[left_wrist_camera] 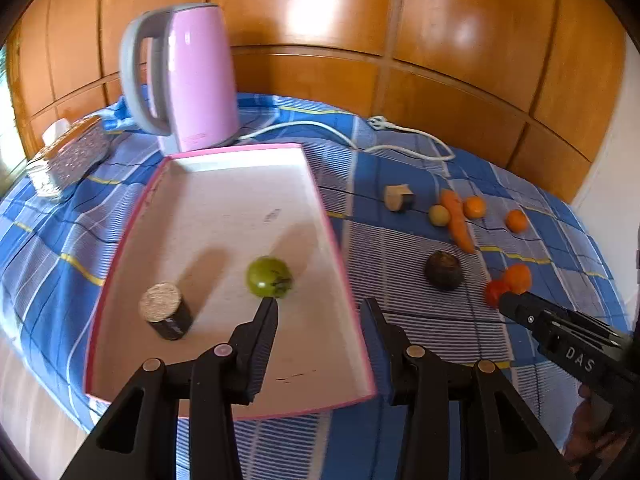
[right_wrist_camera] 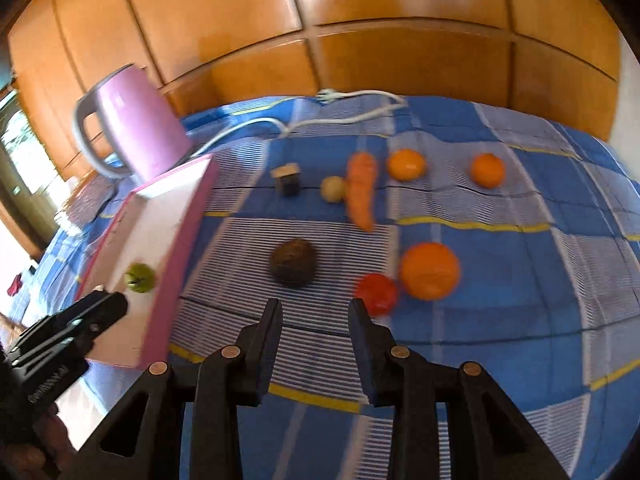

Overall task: Organize fruits
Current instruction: 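Open and withdraw both tools from the tray back toward the produce, then grasp the dark round fruit with left tool while right tool approaches the red tomato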

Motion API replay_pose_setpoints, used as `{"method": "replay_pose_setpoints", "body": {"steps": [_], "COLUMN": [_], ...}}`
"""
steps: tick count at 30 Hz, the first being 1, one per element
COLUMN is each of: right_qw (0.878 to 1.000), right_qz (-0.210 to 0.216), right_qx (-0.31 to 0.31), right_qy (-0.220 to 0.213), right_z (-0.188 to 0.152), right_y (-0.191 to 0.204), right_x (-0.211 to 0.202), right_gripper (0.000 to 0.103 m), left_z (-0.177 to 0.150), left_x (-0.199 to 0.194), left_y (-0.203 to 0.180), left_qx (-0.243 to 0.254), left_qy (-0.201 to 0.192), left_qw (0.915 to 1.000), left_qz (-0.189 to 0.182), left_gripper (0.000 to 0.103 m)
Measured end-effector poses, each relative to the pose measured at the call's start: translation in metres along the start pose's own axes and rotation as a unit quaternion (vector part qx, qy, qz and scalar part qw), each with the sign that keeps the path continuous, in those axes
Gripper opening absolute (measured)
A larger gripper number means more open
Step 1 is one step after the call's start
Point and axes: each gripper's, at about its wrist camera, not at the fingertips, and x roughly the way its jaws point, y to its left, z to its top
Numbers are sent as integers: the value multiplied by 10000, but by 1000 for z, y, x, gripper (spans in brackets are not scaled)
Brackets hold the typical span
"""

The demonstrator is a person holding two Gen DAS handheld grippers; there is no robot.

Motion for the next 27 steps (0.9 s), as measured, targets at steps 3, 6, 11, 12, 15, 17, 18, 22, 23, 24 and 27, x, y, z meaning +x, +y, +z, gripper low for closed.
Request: {"method": "replay_pose_setpoints", "body": {"steps": [3,6,11,12,15,17,18,22,23,24,27], "right_qw": [9997,9991,9991,9992,9995,9996,9996,9996,9996,9996,9996], "right_qz": [-157,-255,-200,-161,-100,-98,-106,-76,-88,-104,-114], "right_qx": [168,345,369,356,275,229,228,235,224,217,238], "right_qy": [13,63,105,109,127,131,121,135,126,114,113], "right_z": [-3,-8,-11,-12,-13,-11,-9,-4,-4,-2,1], "right_y": [-19,-35,-40,-39,-34,-32,-31,-31,-31,-31,-32], "right_x": [-2,-1,4,5,10,15,18,26,27,29,34], "right_gripper": [34,34,34,34,34,34,34,34,34,34,34], "left_z": [0,0,-1,-1,-2,-2,-2,-3,-3,-3,-1], "left_x": [2,6,10,11,15,19,20,26,27,28,31], "left_y": [-11,-23,-39,-42,-50,-53,-55,-57,-57,-57,-58], "left_qx": [161,289,447,477,545,563,571,578,569,555,511], "left_qy": [37,85,166,184,237,282,296,364,371,380,405], "left_qw": [9997,9991,9977,9974,9966,9962,9961,9957,9957,9957,9955], "left_qz": [-170,-297,-481,-512,-571,-597,-608,-629,-636,-641,-695], "left_gripper": [44,43,43,43,43,43,43,43,43,43,43]}}
